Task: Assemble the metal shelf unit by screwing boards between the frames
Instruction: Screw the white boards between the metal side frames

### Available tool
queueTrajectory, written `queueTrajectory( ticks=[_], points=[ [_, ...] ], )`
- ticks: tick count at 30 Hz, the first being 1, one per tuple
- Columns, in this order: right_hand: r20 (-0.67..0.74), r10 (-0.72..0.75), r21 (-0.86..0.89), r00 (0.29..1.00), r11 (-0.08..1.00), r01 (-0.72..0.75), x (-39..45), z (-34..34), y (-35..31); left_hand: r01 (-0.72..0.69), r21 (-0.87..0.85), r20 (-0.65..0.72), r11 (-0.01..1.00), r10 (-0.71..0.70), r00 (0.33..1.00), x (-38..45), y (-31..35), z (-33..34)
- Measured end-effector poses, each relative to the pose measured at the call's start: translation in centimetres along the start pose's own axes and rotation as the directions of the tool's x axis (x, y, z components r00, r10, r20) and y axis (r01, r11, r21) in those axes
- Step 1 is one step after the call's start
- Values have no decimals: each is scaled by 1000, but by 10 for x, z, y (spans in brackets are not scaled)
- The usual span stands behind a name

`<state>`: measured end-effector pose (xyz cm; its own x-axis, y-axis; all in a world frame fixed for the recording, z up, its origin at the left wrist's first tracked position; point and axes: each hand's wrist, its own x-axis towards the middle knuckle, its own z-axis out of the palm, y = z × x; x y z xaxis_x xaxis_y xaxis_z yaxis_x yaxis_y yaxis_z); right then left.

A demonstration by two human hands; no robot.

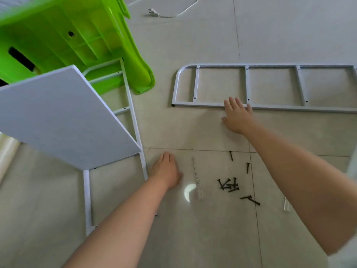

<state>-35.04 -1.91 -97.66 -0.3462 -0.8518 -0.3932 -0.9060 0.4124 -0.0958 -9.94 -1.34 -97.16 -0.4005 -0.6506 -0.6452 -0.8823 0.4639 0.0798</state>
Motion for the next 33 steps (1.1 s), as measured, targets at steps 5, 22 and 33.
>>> queueTrajectory(
  ticks=[5, 22, 33],
  points=[
    [-27, 3, -82, 1000, 997, -5, 19, 0, 9, -20, 38, 19, 999, 19, 1000, -1, -6, 10],
    [-248, -206, -292, 947, 948, 130, -53, -56, 0, -106, -536, -338, 837, -98, 936, -26, 7, -86],
    [-510, -135, -234, 849, 972, 13, -143, -124, -54, -418, -870, -335, -260, -310, 890, -77, 8, -181]
  ],
)
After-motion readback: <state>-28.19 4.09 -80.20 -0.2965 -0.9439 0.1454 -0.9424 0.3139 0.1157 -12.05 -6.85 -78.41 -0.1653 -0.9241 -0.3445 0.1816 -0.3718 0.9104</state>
